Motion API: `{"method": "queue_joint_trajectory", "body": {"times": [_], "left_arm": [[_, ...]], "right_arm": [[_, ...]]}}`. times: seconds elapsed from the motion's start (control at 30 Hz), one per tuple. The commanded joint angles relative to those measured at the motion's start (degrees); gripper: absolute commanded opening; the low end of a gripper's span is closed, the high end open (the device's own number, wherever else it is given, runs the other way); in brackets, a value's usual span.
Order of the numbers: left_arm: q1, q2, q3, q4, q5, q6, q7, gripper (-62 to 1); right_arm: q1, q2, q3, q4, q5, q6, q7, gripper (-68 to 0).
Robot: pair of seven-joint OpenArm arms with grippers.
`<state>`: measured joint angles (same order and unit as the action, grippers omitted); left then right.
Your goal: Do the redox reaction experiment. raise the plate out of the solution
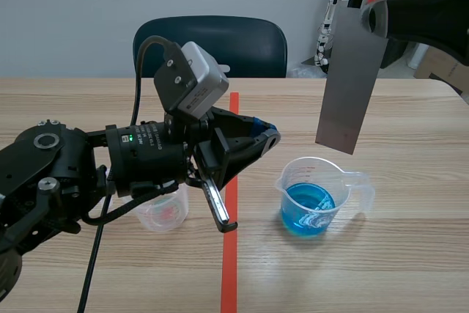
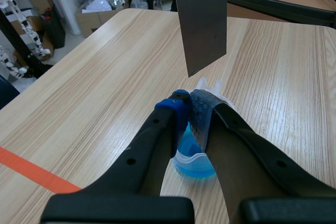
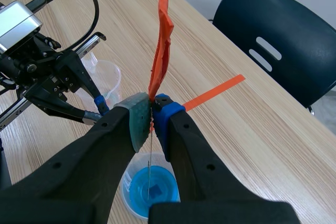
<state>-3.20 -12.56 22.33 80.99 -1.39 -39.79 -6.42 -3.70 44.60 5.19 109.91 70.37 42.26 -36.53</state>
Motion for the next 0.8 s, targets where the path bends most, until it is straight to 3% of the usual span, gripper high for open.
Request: {"method": "queue_joint_trajectory", "body": {"times": [0.0, 0.77], "left_arm": [[-0.31, 0.13, -0.37, 0.44, -0.61, -0.09, -0.55, -56.7], [-0.31, 0.13, -0.37, 0.44, -0.61, -0.09, -0.55, -56.7]], "right_arm": [[0.85, 0.81, 0.92, 1.01, 0.90, 0.46, 0.90, -66.9], [0.85, 0.81, 0.92, 1.01, 1.29, 0.46, 1.86, -66.9]]}}
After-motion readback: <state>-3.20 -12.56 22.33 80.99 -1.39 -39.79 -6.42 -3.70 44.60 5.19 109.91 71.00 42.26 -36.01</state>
